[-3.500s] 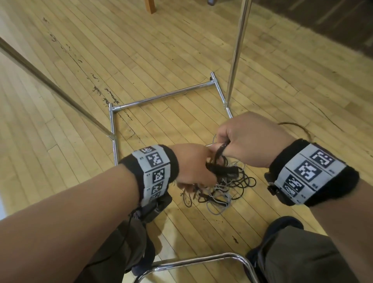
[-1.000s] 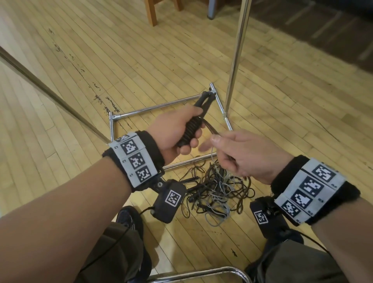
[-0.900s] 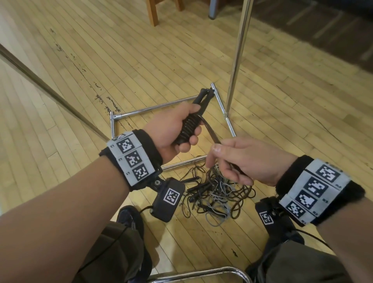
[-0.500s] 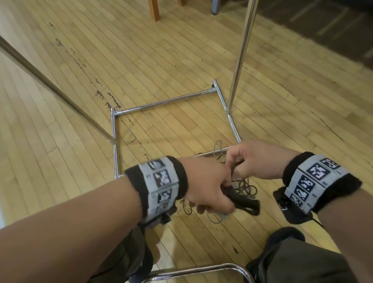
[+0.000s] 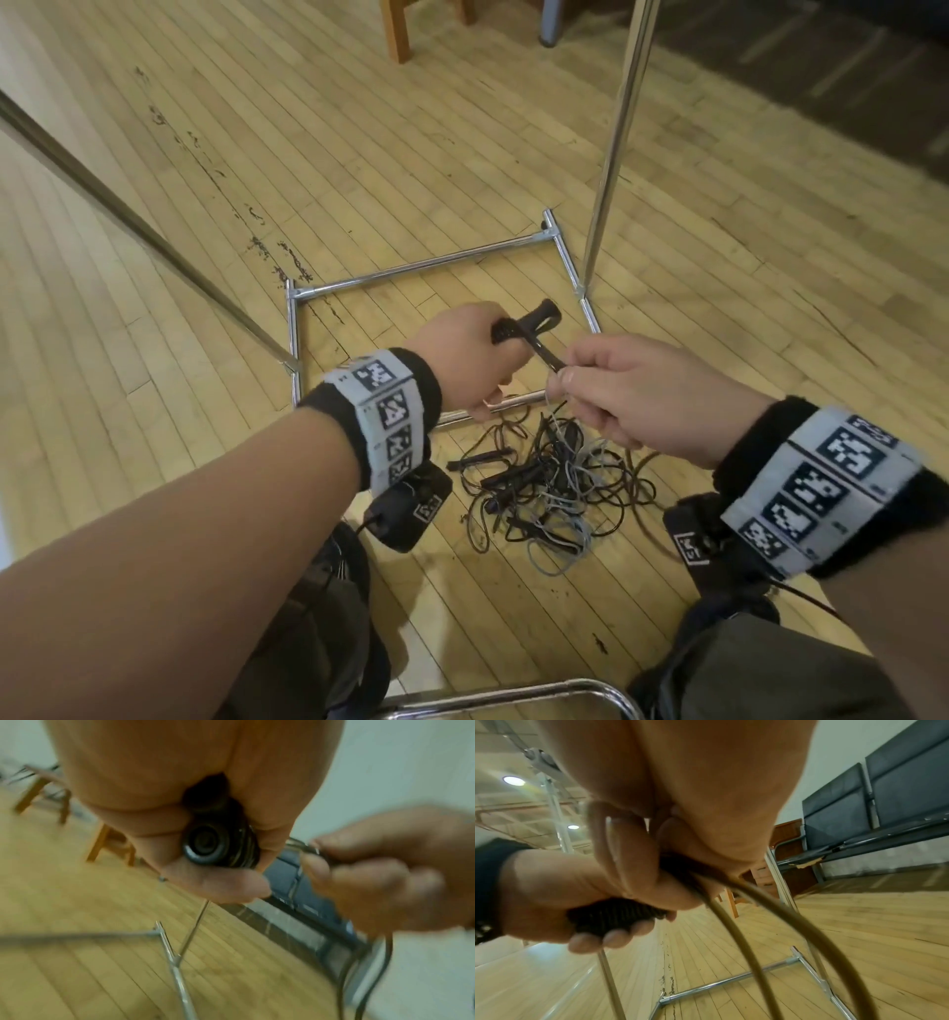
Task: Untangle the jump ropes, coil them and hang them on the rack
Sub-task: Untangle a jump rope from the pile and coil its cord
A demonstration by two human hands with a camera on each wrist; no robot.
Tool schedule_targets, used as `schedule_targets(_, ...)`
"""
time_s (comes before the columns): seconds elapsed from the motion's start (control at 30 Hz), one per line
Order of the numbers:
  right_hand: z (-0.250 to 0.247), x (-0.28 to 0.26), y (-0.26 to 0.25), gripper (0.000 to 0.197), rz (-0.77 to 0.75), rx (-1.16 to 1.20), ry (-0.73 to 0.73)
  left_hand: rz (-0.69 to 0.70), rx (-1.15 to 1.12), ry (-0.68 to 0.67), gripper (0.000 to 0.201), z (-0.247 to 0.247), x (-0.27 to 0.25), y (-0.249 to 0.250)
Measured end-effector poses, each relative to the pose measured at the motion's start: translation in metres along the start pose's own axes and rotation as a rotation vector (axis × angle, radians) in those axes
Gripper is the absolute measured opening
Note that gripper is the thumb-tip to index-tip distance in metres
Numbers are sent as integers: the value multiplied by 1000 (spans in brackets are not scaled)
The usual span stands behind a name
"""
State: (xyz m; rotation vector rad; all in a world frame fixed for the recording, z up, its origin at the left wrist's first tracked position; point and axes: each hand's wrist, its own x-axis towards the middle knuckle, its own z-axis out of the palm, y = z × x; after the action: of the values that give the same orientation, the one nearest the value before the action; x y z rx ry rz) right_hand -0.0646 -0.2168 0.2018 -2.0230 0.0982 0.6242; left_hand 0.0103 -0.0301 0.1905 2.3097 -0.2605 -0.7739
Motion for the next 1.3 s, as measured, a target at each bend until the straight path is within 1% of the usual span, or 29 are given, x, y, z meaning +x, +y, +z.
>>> schedule_targets(0.07,-1,-1,4,28,37,25,-79,-46,-306,-80,18,-4,1,-2)
schedule_targets(0.1,-2,-2,7,30,44,3,-119,-52,-402,-125,21,-6,1,-2)
schedule_targets(0.2,2,-2,16,32,49,-41,-201,-18,-569,-222,24,-9,-2,-1)
schedule_targets(0.23,4,0,18,32,50,-4,-209,1,-608,-247,28,-9,-3,1)
schedule_targets(0.27,5,1,19,32,52,36,-215,17,-637,-268,36,-9,-5,3)
schedule_targets(0.3,5,3,20,32,52,70,-220,31,-655,-288,44,-8,-6,5)
schedule_targets(0.33,4,5,20,30,48,87,-231,49,-660,-312,48,-8,-7,7)
schedule_targets(0.4,1,6,21,24,31,102,-263,105,-639,-394,44,-5,-11,9)
schedule_targets(0.43,-2,5,22,21,22,79,-273,133,-623,-456,40,-4,-13,9)
schedule_targets(0.47,-7,4,21,23,7,23,-260,158,-605,-531,37,-2,-16,10)
schedule_targets(0.5,-12,3,21,22,-4,-35,-229,176,-580,-613,34,1,-18,10)
schedule_targets(0.53,-16,4,22,16,-8,-80,-178,181,-537,-682,34,4,-21,10)
schedule_targets(0.57,-20,4,22,11,1,-87,-115,172,-465,-725,36,7,-22,10)
schedule_targets(0.6,-22,4,22,12,10,-109,-52,156,-363,-743,38,11,-24,10)
schedule_targets(0.67,-20,7,20,18,-13,-229,41,127,-115,-737,41,18,-26,7)
schedule_targets(0.7,-16,8,18,20,-29,-312,59,113,-10,-720,41,20,-26,6)
schedule_targets(0.77,-8,8,13,21,-40,-455,73,103,127,-659,37,24,-27,5)
schedule_targets(0.87,-8,6,5,15,-35,-561,133,108,192,-543,18,29,-23,7)
schedule_targets(0.93,-7,3,-3,13,-64,-622,150,90,182,-475,12,30,-19,6)
schedule_targets(1.03,-2,-4,-11,24,-125,-777,149,35,120,-418,5,30,-13,5)
schedule_targets(1.07,0,-7,-13,27,-143,-807,152,13,76,-396,8,30,-11,5)
schedule_targets(1.13,2,-11,-15,32,-173,-815,171,-19,-41,-308,14,27,-7,5)
schedule_targets(1.2,2,-13,-15,25,-207,-741,199,-33,-216,-230,14,21,-3,5)
schedule_targets(1.23,2,-14,-15,20,-219,-677,217,-39,-322,-219,12,17,-2,5)
schedule_targets(1.3,1,-15,-12,19,-230,-522,244,-45,-530,-243,13,10,-1,7)
